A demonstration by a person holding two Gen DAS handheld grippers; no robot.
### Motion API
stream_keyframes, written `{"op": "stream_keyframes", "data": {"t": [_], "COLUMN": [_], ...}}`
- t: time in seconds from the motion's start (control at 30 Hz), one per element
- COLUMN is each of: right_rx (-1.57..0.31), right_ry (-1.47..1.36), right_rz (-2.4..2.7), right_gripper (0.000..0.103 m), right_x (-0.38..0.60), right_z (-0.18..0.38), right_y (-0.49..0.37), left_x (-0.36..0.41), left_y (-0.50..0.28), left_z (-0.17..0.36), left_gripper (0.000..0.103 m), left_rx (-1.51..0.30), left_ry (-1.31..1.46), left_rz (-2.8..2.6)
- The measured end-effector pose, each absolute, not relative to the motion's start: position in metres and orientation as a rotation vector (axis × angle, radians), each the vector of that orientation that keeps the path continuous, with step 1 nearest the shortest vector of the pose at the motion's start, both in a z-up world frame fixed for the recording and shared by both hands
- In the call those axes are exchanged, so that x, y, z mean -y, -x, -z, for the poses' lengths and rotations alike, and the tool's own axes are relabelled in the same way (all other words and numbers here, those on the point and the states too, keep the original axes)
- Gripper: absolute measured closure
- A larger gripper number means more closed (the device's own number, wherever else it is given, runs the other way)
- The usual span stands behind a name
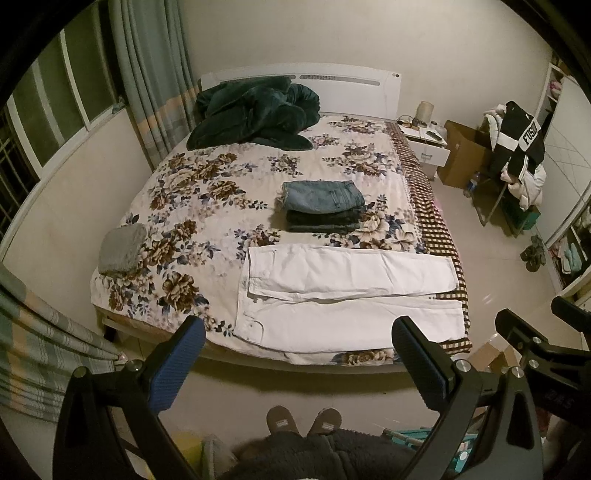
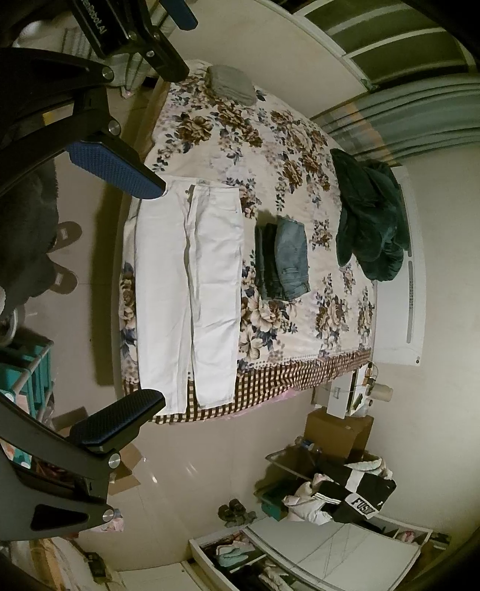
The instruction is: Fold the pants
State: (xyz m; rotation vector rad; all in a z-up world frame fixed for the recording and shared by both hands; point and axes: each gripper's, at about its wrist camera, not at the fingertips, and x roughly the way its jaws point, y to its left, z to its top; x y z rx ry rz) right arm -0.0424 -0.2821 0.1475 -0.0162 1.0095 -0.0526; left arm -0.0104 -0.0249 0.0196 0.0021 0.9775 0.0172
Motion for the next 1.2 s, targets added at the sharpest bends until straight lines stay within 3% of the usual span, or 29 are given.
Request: {"op": "stream_keyframes", "data": {"t": [0.33,0.6,0.9,1.2], "right_rx": [-1.007,-1.073,-1.236,-1.367], "right_ry": [-0.043,-0.142,-0.302,-0.472], "right_rz": [0.078,0.220,0.399,0.610], "right_gripper": [0.000,0.000,0.000,0.000], "right_x": [0.322,0.386,0.461,0.541], "right_z": [-0.114,-0.021,0.144,0.336], "right_y": [-0.004,-0.112,-0.277,-0.424], "left_x": [0.032,0.016,-0.011,-0.064], "left_y": [-0.030,-0.137,-0.298,-0.435], "left_z": [0.002,0.071,0.219,0.410], "left_gripper": [0.000,0.000,0.000,0.000], "left_rx": [-0.907,-0.991,-1.252,-1.439], "left_ry": [0.028,0.078,0.207,0.421], "left_rz": [-0.108,-0.235,-0.316,-0.498]}}
